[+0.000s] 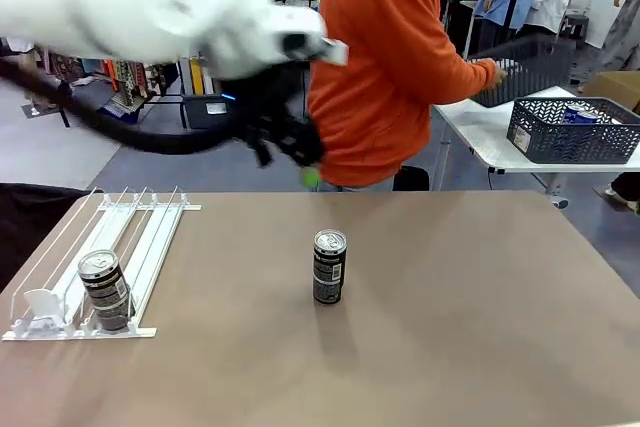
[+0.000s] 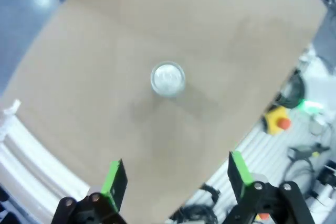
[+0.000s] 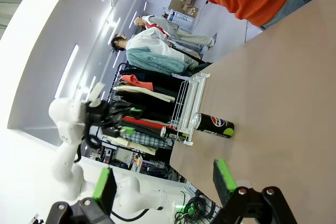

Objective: Retrieve and store the cans from the dispenser.
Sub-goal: Pick up one can from the Automatic Can Dispenser and place it in the middle of the table.

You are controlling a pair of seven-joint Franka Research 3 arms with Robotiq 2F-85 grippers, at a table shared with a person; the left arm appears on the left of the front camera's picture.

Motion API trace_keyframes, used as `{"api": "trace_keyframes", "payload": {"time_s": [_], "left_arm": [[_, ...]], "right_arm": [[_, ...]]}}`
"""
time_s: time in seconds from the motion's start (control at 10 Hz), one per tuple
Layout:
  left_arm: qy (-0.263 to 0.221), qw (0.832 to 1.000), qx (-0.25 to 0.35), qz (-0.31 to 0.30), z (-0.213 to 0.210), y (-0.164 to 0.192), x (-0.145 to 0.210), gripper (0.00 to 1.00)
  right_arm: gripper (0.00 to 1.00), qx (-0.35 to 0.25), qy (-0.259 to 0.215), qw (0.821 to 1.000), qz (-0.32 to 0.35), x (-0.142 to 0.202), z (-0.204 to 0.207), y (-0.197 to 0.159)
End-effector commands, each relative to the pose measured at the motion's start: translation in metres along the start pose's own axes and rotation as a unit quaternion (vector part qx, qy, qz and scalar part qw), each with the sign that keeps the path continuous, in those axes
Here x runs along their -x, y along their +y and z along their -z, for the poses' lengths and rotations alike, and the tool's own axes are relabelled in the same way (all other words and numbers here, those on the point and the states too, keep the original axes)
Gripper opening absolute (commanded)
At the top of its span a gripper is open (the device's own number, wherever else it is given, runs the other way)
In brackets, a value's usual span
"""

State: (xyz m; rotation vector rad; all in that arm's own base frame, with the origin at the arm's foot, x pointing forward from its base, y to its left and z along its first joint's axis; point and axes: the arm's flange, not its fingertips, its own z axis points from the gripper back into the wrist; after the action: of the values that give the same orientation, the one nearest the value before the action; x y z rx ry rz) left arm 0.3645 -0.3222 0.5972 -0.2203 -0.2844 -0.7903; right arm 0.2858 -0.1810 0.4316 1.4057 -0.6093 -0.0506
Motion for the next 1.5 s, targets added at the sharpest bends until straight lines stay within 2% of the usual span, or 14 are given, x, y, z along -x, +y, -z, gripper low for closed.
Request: {"api": "trace_keyframes", "payload": {"time_s": [0.0,0.2,0.3,0.5,0.6,0.7,0.8,0.9,1.4], "left_arm": [[-0.041,0.997,0.057,-0.045,-0.046,0.071,0.106,1.0],[-0.094,0.979,0.144,-0.111,-0.074,0.138,0.18,1.0],[-0.142,0.962,0.217,-0.085,-0.077,0.165,0.218,1.0],[-0.225,0.92,0.272,-0.171,-0.06,0.21,0.293,1.0],[-0.258,0.897,0.311,-0.181,-0.047,0.225,0.32,1.0],[-0.279,0.875,0.328,-0.22,-0.028,0.237,0.337,1.0],[-0.274,0.869,0.337,-0.238,-0.015,0.246,0.344,1.0],[-0.255,0.896,0.305,-0.201,-0.046,0.233,0.339,1.0],[-0.255,0.896,0.305,-0.201,-0.046,0.233,0.339,1.0]], "right_arm": [[1.0,-0.003,-0.001,1.0,-0.007,-0.002,0.0,0.002],[1.0,-0.003,-0.001,1.0,-0.007,-0.002,0.0,0.002],[1.0,-0.003,-0.001,1.0,-0.007,-0.002,0.0,0.002],[1.0,-0.003,-0.001,1.0,-0.007,-0.002,0.0,0.002],[1.0,-0.003,-0.001,1.0,-0.007,-0.002,0.0,0.002],[1.0,-0.003,-0.001,1.0,-0.007,-0.002,0.0,0.002],[1.0,-0.003,-0.001,1.0,-0.007,-0.002,0.0,0.002],[1.0,-0.003,-0.001,1.0,-0.007,-0.002,0.0,0.002],[1.0,-0.003,-0.001,1.0,-0.007,-0.002,0.0,0.002]]}}
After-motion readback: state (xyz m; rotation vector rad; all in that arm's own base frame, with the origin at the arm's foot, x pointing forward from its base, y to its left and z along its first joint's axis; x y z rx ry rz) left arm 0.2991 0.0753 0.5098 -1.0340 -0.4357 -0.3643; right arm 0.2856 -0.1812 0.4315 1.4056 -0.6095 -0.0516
